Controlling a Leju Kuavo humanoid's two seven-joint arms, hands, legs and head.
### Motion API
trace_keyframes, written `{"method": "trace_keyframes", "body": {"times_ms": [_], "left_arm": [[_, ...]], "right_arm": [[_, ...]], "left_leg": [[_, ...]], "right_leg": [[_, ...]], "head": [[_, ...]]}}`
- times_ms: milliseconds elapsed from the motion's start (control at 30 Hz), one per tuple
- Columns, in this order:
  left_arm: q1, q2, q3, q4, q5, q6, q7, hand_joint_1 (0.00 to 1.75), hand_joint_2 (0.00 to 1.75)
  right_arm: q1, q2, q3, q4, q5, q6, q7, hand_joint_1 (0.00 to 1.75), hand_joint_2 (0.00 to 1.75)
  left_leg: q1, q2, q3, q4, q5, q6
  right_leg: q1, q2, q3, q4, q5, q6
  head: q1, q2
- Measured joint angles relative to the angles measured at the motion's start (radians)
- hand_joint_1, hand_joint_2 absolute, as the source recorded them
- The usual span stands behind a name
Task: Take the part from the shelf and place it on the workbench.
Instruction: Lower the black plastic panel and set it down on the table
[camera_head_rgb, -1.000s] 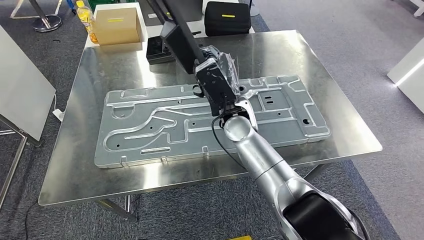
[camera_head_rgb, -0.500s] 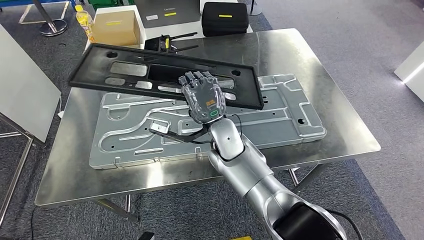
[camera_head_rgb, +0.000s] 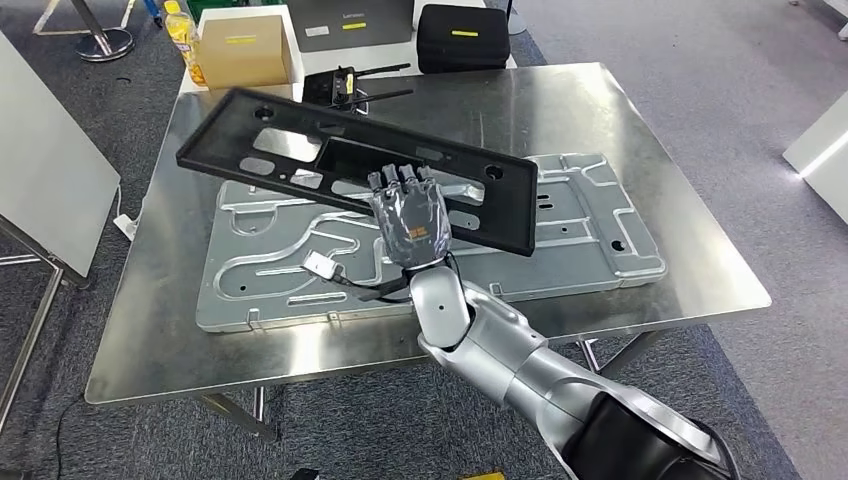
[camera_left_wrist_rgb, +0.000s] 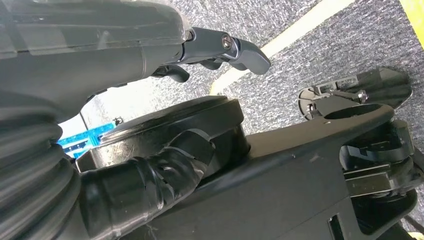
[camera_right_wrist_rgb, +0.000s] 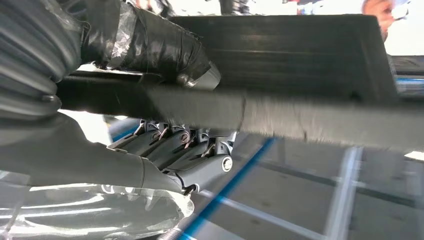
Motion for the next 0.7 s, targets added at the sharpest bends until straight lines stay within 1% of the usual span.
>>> {"method": "trace_keyframes", "body": {"times_ms": [33,67,100,133,200,233,267,300,333,367,400,433,467,500,533,567,600,633,700], "left_arm": [[0.000,-0.002,0.000,0.000,0.000,0.000,0.001,0.00,1.75],[-0.001,-0.003,0.000,0.000,0.000,0.000,0.001,0.00,1.75],[0.000,-0.005,0.000,0.000,0.000,-0.001,0.002,0.00,1.75],[0.000,-0.006,0.000,0.000,0.000,-0.003,0.002,0.00,1.75],[0.001,-0.007,0.000,0.000,0.001,-0.008,0.004,0.00,1.75],[0.001,-0.008,0.000,0.000,0.001,-0.010,0.004,0.00,1.75],[0.001,-0.008,0.000,0.000,0.001,-0.011,0.004,0.00,1.75],[0.001,-0.009,0.000,0.000,0.001,-0.012,0.004,0.00,1.75],[0.000,-0.009,0.000,0.000,0.000,-0.013,0.003,0.00,1.75],[-0.002,-0.009,0.000,0.000,0.000,-0.013,0.003,0.00,1.75],[-0.003,-0.009,0.000,0.000,0.000,-0.013,0.002,0.00,1.75],[-0.005,-0.009,0.000,0.000,-0.001,-0.013,0.002,0.00,1.75],[-0.005,-0.009,0.000,0.000,-0.001,-0.013,0.002,0.00,1.75],[-0.004,-0.009,0.000,0.000,-0.001,-0.014,0.002,0.00,1.75],[-0.003,-0.010,0.000,0.000,-0.002,-0.016,0.002,0.00,1.75],[-0.002,-0.010,0.000,0.000,-0.002,-0.017,0.001,0.00,1.75],[-0.002,-0.011,0.000,0.000,-0.001,-0.017,0.000,0.00,1.75],[-0.001,-0.012,0.000,0.000,-0.001,-0.017,-0.002,0.00,1.75],[0.002,-0.013,0.000,0.000,0.000,-0.016,-0.008,0.00,1.75]], "right_arm": [[-0.003,-0.003,0.031,0.007,0.000,0.000,0.008,1.75,1.75],[-0.007,-0.006,0.056,0.014,0.000,0.000,0.005,1.75,1.75],[-0.010,-0.008,0.072,0.023,0.000,0.000,-0.004,1.75,1.75],[-0.013,-0.009,0.082,0.033,0.000,0.000,-0.019,1.75,1.75],[-0.017,-0.009,0.088,0.057,0.000,0.000,-0.047,1.75,1.75],[-0.019,-0.010,0.093,0.069,0.000,0.000,-0.055,1.75,1.75],[-0.021,-0.009,0.101,0.082,0.000,0.000,-0.060,1.75,1.75],[-0.022,-0.009,0.111,0.097,0.000,0.000,-0.066,1.75,1.75],[-0.023,-0.009,0.123,0.115,0.000,0.000,-0.073,1.75,1.75],[-0.021,-0.008,0.135,0.135,0.000,0.000,-0.082,1.75,1.75],[-0.017,-0.008,0.148,0.156,0.000,0.000,-0.094,1.75,1.75],[-0.013,-0.008,0.159,0.177,0.000,0.000,-0.106,1.75,1.75],[-0.009,-0.007,0.169,0.196,0.000,0.000,-0.118,1.75,1.75],[-0.006,-0.006,0.177,0.213,0.000,0.000,-0.131,1.75,1.75],[-0.005,-0.004,0.182,0.229,-0.002,0.000,-0.143,1.75,1.75],[-0.004,-0.002,0.185,0.245,-0.004,0.000,-0.157,1.75,1.75],[-0.003,0.000,0.187,0.261,-0.008,0.000,-0.172,1.75,1.75],[-0.001,0.001,0.187,0.276,-0.013,0.000,-0.188,1.75,1.75],[0.001,0.006,0.186,0.303,-0.025,-0.001,-0.216,1.75,1.75]], "left_leg": [[-0.002,-0.001,-0.001,0.000,-0.001,-0.003],[-0.003,-0.001,-0.002,0.001,-0.001,-0.007],[-0.004,-0.001,-0.004,0.000,-0.001,-0.011],[-0.005,-0.001,-0.005,-0.001,0.000,-0.016],[-0.004,-0.001,-0.004,0.001,-0.003,-0.026],[-0.004,0.000,-0.010,0.015,-0.015,-0.031],[-0.003,0.001,-0.024,0.049,-0.037,-0.035],[-0.002,0.001,-0.048,0.102,-0.066,-0.038],[-0.002,0.001,-0.077,0.166,-0.098,-0.040],[-0.001,0.002,-0.106,0.227,-0.120,-0.043],[-0.001,0.002,-0.123,0.262,-0.126,-0.044],[-0.001,0.002,-0.124,0.263,-0.113,-0.045],[-0.001,0.002,-0.106,0.225,-0.084,-0.044],[-0.001,0.003,-0.074,0.160,-0.048,-0.043],[-0.002,0.003,-0.042,0.096,-0.023,-0.040],[-0.003,0.003,-0.018,0.045,-0.008,-0.036],[-0.005,0.002,-0.005,0.017,-0.004,-0.032],[-0.007,0.001,-0.003,0.010,-0.008,-0.028],[-0.004,0.000,-0.002,0.002,-0.004,-0.017]], "right_leg": [[0.003,0.000,0.033,-0.067,0.024,-0.004],[0.005,0.001,0.056,-0.117,0.038,-0.008],[0.008,0.001,0.067,-0.143,0.041,-0.011],[0.011,0.001,0.069,-0.148,0.039,-0.013],[0.007,0.001,0.072,-0.155,0.043,-0.023],[0.005,0.000,0.075,-0.160,0.045,-0.029],[0.002,-0.001,0.078,-0.165,0.047,-0.035],[0.002,-0.001,0.080,-0.167,0.048,-0.039],[0.002,-0.002,0.080,-0.167,0.048,-0.042],[0.003,-0.003,0.080,-0.166,0.047,-0.043],[0.003,-0.003,0.081,-0.165,0.046,-0.044],[0.004,-0.004,0.081,-0.163,0.045,-0.044],[0.003,-0.003,0.081,-0.161,0.043,-0.043],[0.003,-0.002,0.081,-0.158,0.041,-0.041],[0.005,-0.001,0.080,-0.154,0.038,-0.038],[0.006,0.001,0.078,-0.150,0.036,-0.034],[0.007,0.001,0.075,-0.148,0.036,-0.029],[0.009,0.001,0.073,-0.147,0.036,-0.025],[0.009,0.000,0.072,-0.148,0.036,-0.015]], "head": [[0.000,0.000],[0.000,0.000],[0.000,0.000],[-0.001,0.000],[-0.001,0.000],[-0.001,0.000],[-0.001,0.000],[-0.001,0.000],[-0.001,0.000],[-0.001,0.000],[-0.001,0.000],[-0.001,0.000],[-0.001,0.000],[-0.001,0.000],[-0.001,0.000],[-0.001,0.000],[-0.001,0.000],[0.000,0.000],[-0.001,0.000]]}}
